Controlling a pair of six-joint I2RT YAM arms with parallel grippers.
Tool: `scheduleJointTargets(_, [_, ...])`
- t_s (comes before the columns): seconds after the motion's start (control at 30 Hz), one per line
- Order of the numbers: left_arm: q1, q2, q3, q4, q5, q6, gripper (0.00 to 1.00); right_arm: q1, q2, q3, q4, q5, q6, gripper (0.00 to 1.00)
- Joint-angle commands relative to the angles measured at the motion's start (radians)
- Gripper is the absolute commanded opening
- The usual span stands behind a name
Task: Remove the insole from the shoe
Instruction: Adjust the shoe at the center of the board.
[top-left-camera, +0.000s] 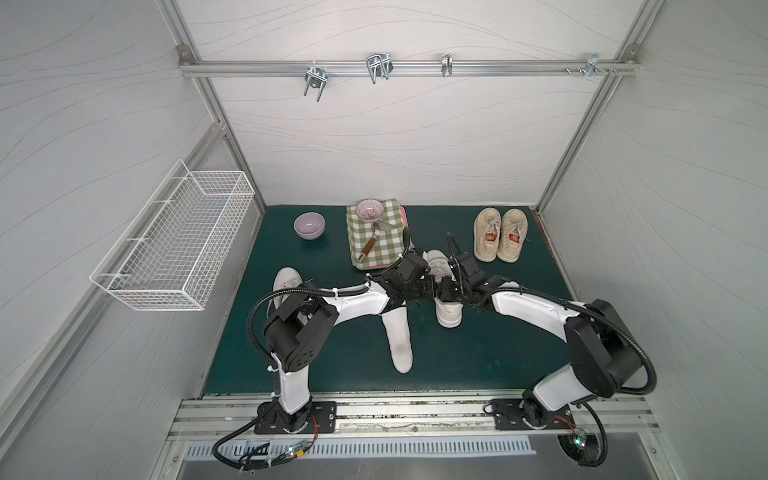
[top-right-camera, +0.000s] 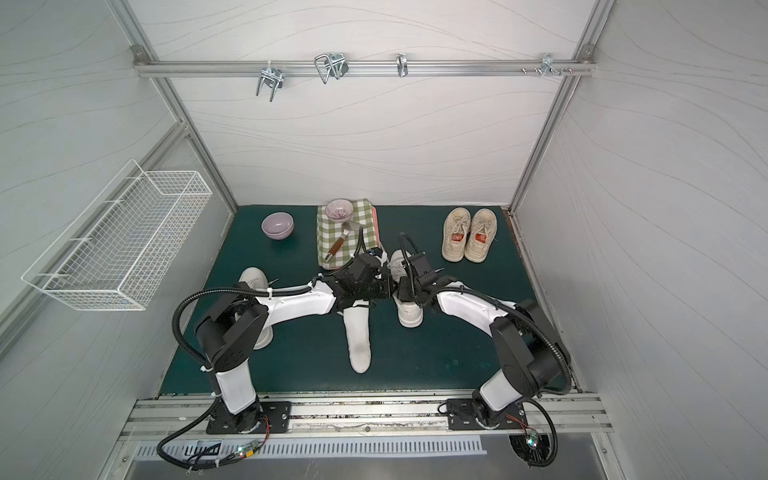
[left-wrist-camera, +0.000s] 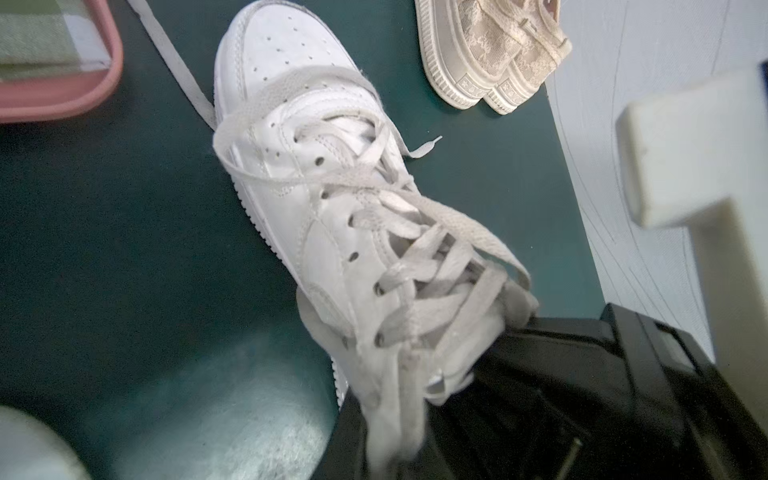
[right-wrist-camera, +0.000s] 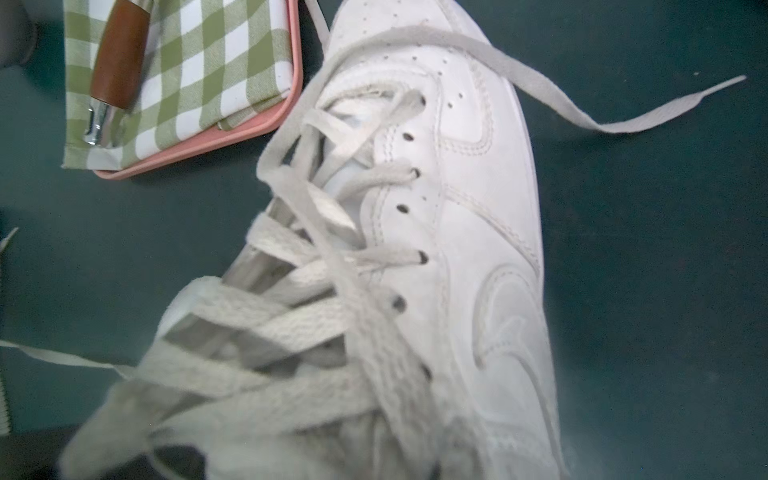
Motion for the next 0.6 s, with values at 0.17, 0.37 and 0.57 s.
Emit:
scheduleJointTargets(0.17, [0.045,-0.033,0.003,-0.080,-0.147,0.035,0.00,-0.110,-0.099,-0.094,0.044,-0.121,0.022,0.00])
scheduleJointTargets(0.37, [0.044,-0.034,-0.007,-0.076,-0.157,0.039,0.00,-0.135,-0.165,-0.126,0.080,-0.184,0.044,0.00])
scheduleJointTargets(0.57, [0.033,-0.050,-0.026,-0.003,-0.096,0.050,0.00,-0.107,-0.136,-0.099,0.027,-0.174,-0.035,0.00])
